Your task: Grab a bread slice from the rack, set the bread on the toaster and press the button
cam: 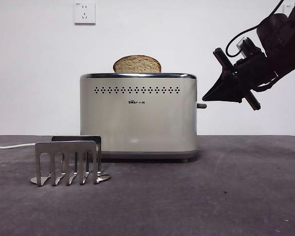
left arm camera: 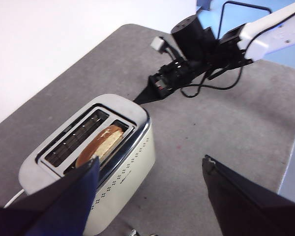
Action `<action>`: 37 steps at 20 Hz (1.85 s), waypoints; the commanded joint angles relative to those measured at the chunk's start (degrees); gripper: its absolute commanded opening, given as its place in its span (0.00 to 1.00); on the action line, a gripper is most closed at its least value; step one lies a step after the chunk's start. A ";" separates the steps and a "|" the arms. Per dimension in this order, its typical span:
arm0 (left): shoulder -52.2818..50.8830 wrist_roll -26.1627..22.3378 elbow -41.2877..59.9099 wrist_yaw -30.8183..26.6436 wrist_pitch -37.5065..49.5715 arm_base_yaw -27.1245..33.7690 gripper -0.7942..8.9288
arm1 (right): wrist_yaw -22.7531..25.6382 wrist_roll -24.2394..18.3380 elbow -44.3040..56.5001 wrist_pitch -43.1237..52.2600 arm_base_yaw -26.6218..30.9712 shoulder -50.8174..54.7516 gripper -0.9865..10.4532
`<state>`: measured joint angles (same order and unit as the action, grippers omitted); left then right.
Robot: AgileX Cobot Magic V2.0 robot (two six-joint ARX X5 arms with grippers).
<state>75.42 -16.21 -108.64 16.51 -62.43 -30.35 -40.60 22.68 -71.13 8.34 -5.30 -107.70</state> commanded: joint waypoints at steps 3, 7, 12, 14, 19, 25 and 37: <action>0.02 1.49 0.52 0.46 0.07 -0.42 0.44 | 0.61 -0.57 0.02 0.92 -0.79 -1.60 0.08; 0.02 1.68 0.52 0.46 -0.72 -0.48 0.44 | 1.95 -0.44 0.02 2.38 -0.85 -3.19 0.08; 0.02 2.14 0.52 0.48 -1.55 -1.40 0.44 | 2.01 -0.68 0.02 2.56 -0.90 -3.67 0.08; 0.02 2.54 0.52 0.46 -1.55 -1.88 0.44 | 1.99 -0.66 0.02 2.54 -0.90 -3.98 0.08; 0.02 2.80 0.52 0.46 -1.70 -2.89 0.44 | 2.03 -1.16 0.02 1.84 -1.60 -7.58 0.08; 0.02 2.78 0.52 0.33 -2.40 -3.10 0.44 | 2.80 -3.10 0.02 -0.04 -2.25 -10.93 0.08; 0.02 2.75 0.52 0.28 -2.43 -3.10 0.44 | 4.63 -4.74 0.02 -1.60 -2.32 -10.93 0.08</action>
<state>75.42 -13.85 -108.64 16.71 -64.93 -33.23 -37.93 18.59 -72.79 10.24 -7.27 -115.90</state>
